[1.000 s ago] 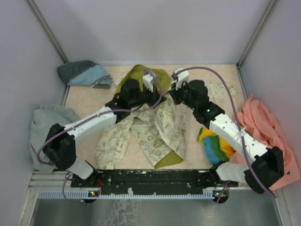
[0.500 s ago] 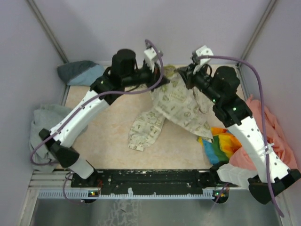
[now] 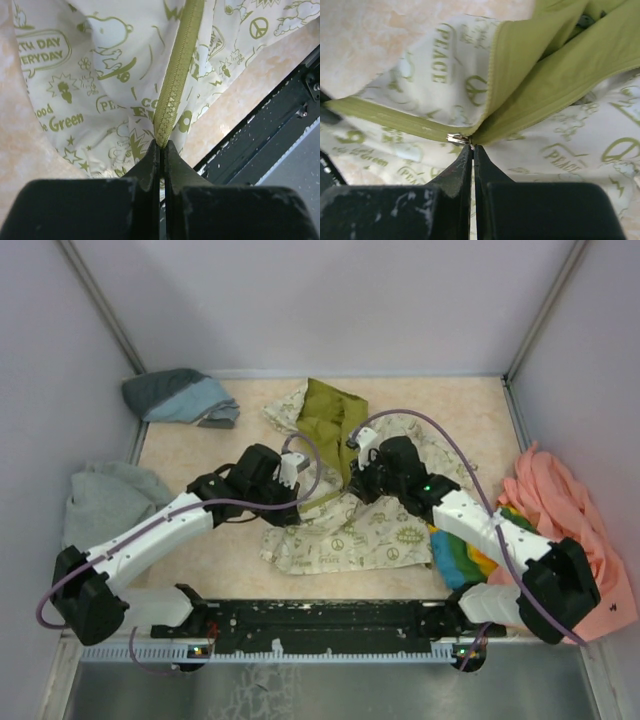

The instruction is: Zip up the jacket

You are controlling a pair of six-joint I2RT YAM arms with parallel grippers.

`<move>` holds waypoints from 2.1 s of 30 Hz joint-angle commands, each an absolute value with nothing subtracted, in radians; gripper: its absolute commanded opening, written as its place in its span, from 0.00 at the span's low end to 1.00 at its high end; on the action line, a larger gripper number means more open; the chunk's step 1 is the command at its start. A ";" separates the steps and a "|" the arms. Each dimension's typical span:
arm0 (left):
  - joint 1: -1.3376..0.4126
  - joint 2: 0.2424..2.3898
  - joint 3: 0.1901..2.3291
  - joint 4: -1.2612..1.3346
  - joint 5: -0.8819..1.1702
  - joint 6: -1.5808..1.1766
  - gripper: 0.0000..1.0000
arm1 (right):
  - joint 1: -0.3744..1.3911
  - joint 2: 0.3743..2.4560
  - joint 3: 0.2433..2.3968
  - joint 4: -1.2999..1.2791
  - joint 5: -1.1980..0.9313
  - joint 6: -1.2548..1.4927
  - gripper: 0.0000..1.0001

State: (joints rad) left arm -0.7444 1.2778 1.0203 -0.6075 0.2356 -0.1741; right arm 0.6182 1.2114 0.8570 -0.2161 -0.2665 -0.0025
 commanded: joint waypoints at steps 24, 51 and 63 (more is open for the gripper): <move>-0.667 1.294 1.689 -0.785 -0.458 -0.035 0.00 | 0.224 1.318 1.511 -0.123 0.097 -0.118 0.00; -0.657 0.810 0.805 -0.732 -0.622 -0.621 0.00 | 0.255 1.198 0.761 -0.019 0.101 0.114 0.00; -0.654 0.810 0.786 -0.534 -0.497 -0.510 0.00 | 0.123 1.317 1.045 -0.021 0.058 0.068 0.00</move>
State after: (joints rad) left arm -0.6643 0.8154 0.7803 -0.6132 -0.4957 -0.5816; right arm 0.1570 1.2686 0.8898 -0.0601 0.0483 0.1062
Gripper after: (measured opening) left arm 0.016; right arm 0.004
